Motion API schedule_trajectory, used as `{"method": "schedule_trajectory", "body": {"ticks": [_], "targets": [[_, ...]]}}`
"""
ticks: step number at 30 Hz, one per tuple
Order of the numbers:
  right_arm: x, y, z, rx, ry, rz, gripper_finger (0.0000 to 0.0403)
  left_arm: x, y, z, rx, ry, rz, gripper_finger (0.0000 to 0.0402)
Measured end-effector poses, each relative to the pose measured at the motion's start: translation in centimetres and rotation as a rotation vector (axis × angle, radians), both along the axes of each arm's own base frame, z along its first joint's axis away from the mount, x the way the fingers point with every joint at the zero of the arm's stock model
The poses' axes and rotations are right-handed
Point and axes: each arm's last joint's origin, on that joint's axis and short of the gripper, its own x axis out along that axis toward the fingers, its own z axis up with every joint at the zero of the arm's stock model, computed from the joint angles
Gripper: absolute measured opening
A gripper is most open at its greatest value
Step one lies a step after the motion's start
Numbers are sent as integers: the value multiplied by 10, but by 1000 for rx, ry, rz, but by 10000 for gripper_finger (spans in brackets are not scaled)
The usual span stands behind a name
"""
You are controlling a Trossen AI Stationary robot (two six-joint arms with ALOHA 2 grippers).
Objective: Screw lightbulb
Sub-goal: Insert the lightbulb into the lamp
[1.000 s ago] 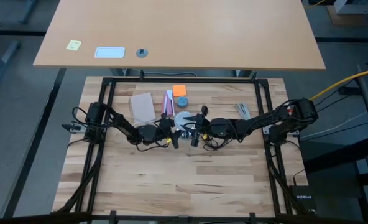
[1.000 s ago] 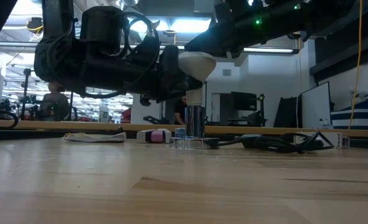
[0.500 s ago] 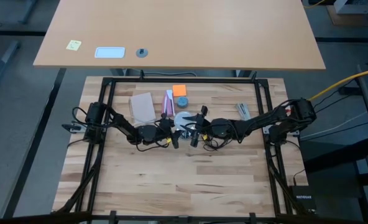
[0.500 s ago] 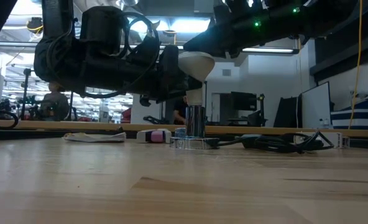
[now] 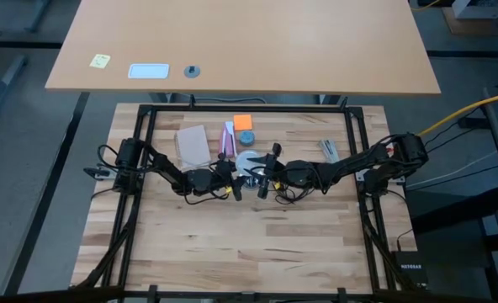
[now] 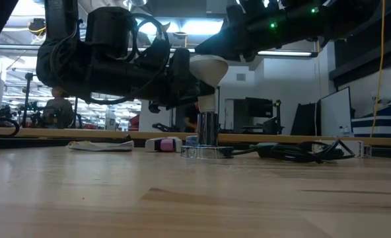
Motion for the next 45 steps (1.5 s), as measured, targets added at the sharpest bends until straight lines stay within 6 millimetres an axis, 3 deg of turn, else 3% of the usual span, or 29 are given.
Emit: {"method": "schedule_trajectory", "body": {"ticks": [9,22,45], "targets": [[-1,1,-5,42,53,-8,167,0,0,0,5,0,-2,172],[-7,27,-8,1,83,-34,167,0,0,1,45,17,-7,173],[-10,25,3,-86,39,-126,167,0,0,0,33,15,5,172]]}}
